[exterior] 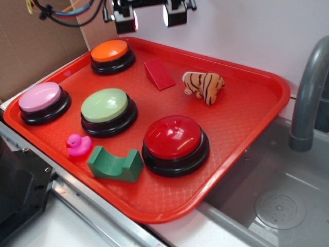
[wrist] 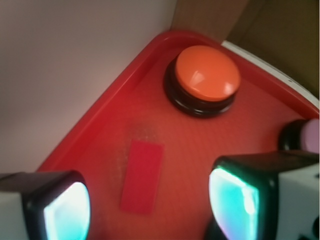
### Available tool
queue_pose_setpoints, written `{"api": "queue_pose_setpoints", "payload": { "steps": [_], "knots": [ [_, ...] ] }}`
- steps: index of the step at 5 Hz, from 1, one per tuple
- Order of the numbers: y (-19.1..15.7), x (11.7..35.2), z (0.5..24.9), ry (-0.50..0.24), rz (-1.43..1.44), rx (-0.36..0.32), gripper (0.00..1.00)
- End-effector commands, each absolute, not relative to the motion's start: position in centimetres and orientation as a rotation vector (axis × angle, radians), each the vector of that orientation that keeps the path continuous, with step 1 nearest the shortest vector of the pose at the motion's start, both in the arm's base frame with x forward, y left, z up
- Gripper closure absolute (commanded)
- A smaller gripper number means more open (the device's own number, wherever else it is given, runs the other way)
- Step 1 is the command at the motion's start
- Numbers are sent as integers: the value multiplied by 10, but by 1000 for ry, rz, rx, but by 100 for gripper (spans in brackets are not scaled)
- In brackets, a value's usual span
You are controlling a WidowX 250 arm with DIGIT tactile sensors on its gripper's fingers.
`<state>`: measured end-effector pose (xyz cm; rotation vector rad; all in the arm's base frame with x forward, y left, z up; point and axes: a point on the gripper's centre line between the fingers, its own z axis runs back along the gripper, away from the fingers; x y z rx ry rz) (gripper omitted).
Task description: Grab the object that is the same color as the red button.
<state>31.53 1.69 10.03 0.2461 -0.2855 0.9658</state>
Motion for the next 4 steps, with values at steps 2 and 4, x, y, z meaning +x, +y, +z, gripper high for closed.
{"api": "queue_pose_setpoints", "payload": {
  "steps": [2, 4],
  "knots": [
    [48, 318, 64, -244, 864, 223, 0],
    [52, 319, 43, -215, 847, 199, 0]
  ]
}}
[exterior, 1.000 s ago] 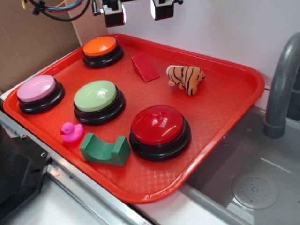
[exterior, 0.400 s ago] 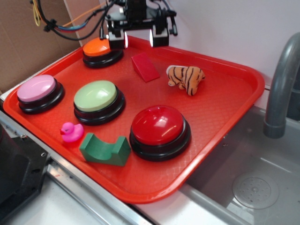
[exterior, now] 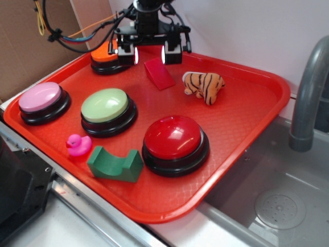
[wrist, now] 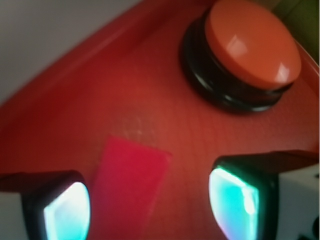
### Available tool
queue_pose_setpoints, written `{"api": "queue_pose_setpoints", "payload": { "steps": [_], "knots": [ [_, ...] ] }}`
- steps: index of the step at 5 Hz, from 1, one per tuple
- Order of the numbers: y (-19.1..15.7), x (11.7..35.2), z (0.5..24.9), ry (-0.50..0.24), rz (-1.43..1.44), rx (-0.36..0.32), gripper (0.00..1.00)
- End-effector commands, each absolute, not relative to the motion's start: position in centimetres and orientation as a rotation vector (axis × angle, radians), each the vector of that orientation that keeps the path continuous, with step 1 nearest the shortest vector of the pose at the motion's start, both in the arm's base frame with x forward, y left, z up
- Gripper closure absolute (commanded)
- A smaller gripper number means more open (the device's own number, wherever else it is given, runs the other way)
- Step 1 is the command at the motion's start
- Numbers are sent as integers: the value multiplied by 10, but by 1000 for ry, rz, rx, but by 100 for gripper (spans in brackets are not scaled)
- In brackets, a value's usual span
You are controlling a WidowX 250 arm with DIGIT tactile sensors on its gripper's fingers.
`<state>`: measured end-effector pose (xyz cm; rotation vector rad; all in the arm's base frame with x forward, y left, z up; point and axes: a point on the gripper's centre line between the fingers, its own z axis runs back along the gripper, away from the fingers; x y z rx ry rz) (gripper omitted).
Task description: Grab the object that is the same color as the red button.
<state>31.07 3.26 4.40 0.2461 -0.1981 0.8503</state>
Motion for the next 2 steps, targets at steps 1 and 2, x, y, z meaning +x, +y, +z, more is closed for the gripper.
{"api": "queue_pose_setpoints", "payload": {
  "steps": [1, 2],
  "knots": [
    [58, 320, 29, -191, 836, 184, 0],
    [61, 324, 17, -180, 813, 135, 0]
  ]
}}
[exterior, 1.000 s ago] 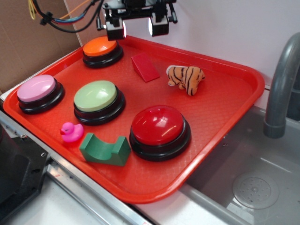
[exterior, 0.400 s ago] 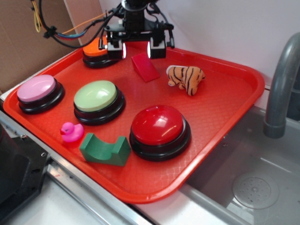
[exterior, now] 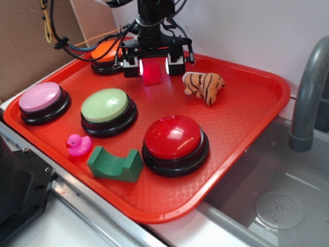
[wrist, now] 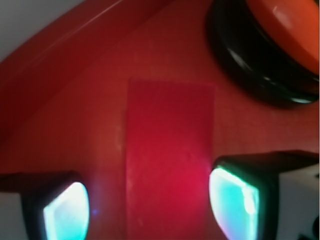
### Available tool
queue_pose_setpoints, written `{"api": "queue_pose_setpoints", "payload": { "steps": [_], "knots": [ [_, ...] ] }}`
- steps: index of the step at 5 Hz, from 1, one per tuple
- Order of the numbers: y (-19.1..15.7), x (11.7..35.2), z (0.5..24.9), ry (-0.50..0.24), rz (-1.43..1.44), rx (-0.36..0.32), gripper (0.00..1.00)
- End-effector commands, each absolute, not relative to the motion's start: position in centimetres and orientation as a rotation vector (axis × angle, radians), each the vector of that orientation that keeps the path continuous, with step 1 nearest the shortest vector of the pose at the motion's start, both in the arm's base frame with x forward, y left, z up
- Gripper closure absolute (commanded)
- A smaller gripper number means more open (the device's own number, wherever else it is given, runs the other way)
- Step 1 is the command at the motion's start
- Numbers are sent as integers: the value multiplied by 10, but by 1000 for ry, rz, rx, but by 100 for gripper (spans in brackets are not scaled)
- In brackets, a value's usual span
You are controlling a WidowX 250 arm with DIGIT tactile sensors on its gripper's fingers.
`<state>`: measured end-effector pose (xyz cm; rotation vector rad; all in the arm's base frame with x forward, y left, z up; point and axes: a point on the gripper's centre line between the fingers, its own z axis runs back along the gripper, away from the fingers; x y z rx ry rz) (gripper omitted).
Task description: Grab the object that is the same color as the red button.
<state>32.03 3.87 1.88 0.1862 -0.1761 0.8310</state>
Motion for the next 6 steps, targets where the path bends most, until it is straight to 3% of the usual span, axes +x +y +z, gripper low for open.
{"api": "queue_pose_setpoints", "payload": {
  "steps": [1, 3, 4, 5, 6],
  "knots": [
    [59, 325, 19, -196, 788, 124, 100],
    [64, 323, 28, -239, 509, 115, 100],
    [50, 304, 61, -234, 288, 100, 100],
    [31, 286, 95, -169, 204, 34, 100],
    [5, 267, 146, -100, 107, -31, 100]
  ]
}}
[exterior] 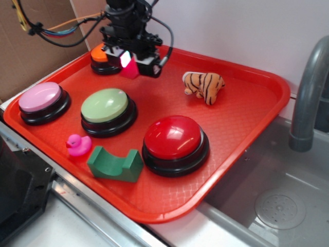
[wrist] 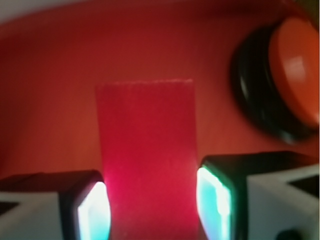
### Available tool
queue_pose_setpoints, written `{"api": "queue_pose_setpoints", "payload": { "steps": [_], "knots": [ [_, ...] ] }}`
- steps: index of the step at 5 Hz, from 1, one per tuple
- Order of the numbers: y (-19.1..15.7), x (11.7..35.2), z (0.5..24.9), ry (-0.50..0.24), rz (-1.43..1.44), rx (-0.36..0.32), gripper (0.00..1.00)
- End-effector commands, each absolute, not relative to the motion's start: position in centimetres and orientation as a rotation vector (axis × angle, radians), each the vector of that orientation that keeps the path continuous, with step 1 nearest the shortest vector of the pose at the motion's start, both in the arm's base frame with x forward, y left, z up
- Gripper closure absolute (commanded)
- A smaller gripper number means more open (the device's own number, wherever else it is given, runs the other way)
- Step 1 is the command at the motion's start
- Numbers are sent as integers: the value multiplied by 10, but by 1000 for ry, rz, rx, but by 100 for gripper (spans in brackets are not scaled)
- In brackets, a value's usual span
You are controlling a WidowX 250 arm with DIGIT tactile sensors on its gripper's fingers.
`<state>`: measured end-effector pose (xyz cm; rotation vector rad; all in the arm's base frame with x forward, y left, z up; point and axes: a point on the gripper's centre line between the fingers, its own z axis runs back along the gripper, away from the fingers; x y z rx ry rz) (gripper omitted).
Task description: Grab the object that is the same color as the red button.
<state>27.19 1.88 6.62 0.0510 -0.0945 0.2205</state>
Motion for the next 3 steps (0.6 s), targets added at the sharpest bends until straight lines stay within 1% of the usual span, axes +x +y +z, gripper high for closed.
{"api": "queue_pose_setpoints", "payload": {
  "steps": [1, 2, 3],
  "knots": [
    [-12, 253, 182, -6, -26, -98, 100],
    [-16, 244, 202, -20, -108, -71, 100],
    [-12, 245, 197, 83, -90, -24, 100]
  ]
}}
